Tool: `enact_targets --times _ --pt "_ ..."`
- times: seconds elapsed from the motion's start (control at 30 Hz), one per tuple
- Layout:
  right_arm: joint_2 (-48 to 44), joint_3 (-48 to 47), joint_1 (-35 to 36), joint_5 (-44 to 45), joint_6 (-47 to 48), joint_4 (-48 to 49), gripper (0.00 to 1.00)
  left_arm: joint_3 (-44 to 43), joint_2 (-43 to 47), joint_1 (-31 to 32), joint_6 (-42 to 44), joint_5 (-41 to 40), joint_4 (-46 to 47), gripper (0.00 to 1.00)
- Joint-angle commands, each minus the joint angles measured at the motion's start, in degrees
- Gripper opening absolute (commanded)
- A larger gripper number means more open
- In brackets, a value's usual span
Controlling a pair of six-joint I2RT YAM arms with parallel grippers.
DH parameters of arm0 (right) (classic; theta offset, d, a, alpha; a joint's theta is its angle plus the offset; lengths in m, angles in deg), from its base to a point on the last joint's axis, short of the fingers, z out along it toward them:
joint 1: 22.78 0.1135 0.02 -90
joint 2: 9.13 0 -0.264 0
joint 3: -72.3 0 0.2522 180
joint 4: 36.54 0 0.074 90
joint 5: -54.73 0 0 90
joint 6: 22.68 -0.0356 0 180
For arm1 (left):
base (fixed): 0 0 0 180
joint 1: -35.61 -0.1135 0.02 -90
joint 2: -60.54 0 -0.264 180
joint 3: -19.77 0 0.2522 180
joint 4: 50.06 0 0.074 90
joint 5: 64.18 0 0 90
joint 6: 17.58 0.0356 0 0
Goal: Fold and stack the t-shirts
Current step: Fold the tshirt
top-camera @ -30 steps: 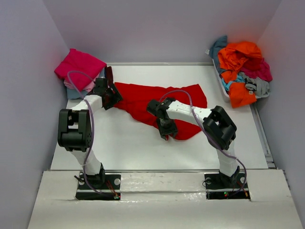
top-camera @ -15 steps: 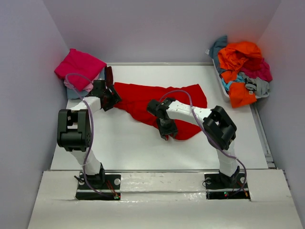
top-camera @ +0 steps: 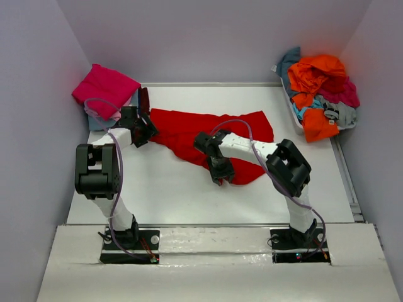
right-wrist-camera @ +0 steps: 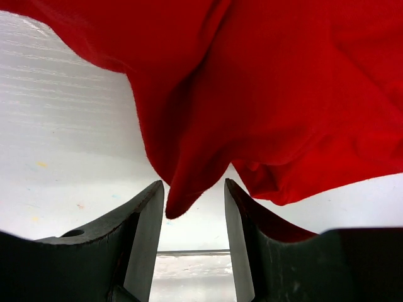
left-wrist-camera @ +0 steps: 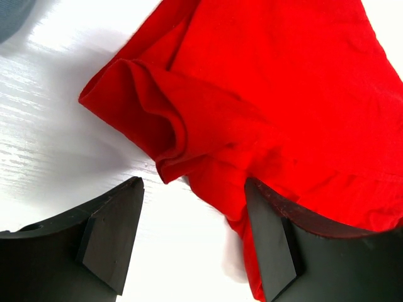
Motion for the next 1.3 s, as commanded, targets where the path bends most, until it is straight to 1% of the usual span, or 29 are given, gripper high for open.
enact_targets --times 0.0,0.4,0.93,1.03,1.13,1.2,1.27 --pt "0.21 -0.28 0.6 -0.1 0.45 -0.41 0.49 0.5 -0.45 -0.64 0.59 0.96 1.95 0.76" --pt "0.48 -0.9 0.6 0.08 0.45 -0.59 0.49 -2.39 -3.27 -0.64 0.59 2.81 1.95 0.75" --pt "1.09 -1.43 0.6 0.08 0.8 -0.76 0.49 -2.57 -0.28 -0.64 0.77 2.02 1.95 0.72" --pt "1.09 -1.52 0.6 0.16 0.8 -0.85 0.49 -2.84 -0.19 -0.64 0.68 2.37 1.87 0.69" --pt "1.18 -1.52 0.6 0.25 0.71 -0.85 0.49 -2.84 0.51 -0.64 0.59 2.19 1.87 0.69" --pt "1.18 -1.6 0.6 0.16 0.71 -0.85 0.49 -2.84 0.69 -0.64 0.77 2.02 1.95 0.66" --pt "1.35 -1.87 0.6 0.16 0.71 -0.94 0.49 -2.84 0.95 -0.64 0.77 1.93 1.87 0.65"
